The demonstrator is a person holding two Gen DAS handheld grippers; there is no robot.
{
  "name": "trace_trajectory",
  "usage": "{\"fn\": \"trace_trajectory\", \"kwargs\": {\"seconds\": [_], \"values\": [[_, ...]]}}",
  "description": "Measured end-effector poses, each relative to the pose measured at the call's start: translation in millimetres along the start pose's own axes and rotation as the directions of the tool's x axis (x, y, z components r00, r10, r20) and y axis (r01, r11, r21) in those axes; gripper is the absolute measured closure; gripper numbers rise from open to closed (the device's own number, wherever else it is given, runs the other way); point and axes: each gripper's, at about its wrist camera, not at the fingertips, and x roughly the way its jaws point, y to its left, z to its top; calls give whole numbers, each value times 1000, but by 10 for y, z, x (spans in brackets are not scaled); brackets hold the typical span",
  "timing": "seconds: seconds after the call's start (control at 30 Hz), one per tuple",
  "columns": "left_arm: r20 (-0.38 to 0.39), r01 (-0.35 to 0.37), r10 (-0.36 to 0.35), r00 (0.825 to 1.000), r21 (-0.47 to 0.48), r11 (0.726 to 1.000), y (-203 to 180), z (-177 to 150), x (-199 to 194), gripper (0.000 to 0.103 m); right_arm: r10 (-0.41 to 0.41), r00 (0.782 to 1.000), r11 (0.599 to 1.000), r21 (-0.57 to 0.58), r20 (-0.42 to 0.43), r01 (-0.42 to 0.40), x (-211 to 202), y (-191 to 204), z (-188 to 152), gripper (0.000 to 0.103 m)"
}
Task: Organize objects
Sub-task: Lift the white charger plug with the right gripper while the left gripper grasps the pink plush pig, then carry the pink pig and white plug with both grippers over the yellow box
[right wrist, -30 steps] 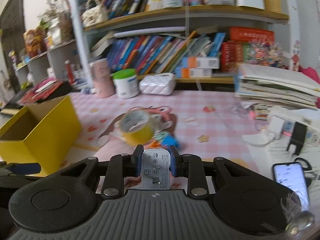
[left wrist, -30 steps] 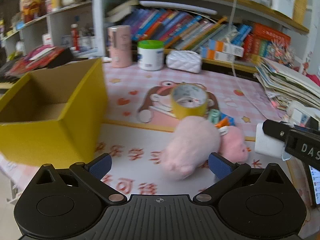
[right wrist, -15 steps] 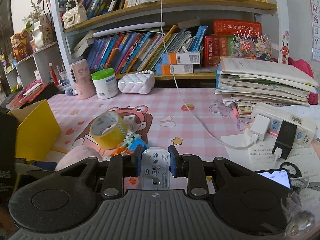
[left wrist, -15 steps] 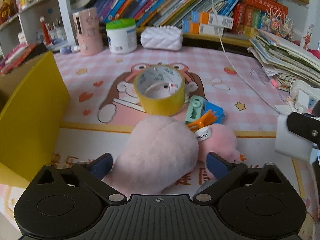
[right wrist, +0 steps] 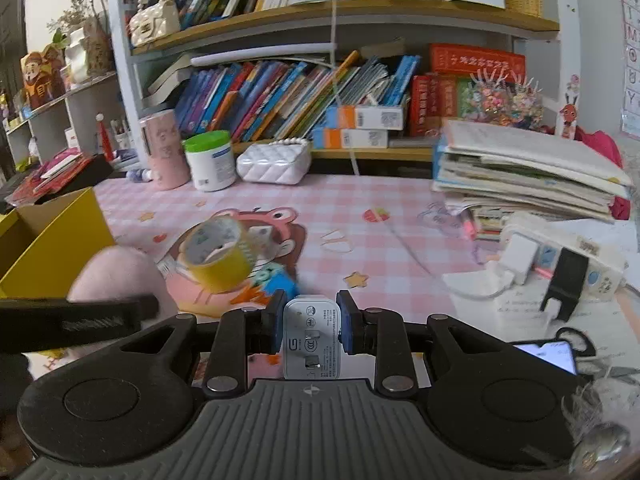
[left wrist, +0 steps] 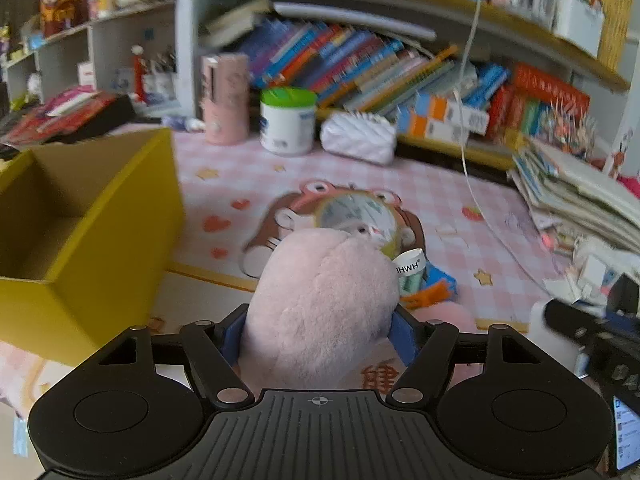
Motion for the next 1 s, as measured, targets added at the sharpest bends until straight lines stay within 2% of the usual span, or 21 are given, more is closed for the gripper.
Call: {"fn": "trace_trajectory", "kwargs": {"seconds": [0.17, 0.47, 0.73, 1.0], "values": [[25, -10, 12, 1000, -50, 999, 286, -45, -279, 32, 34, 999, 999, -28, 0, -34, -70, 295, -25, 78], [52, -38, 42, 998, -72, 997, 817, -209, -666, 32, 73, 997, 992, -100, -20, -75, -295, 948, -136, 78], [32, -114, 117, 993, -100, 988, 1390, -444, -975, 32, 78, 995, 987, -136, -61, -86, -453, 1550, -318, 78], [-26, -151, 149, 988, -138, 979, 1975, -743, -1297, 32, 149, 979, 966, -190, -136, -174, -660, 2232, -617, 78]]}}
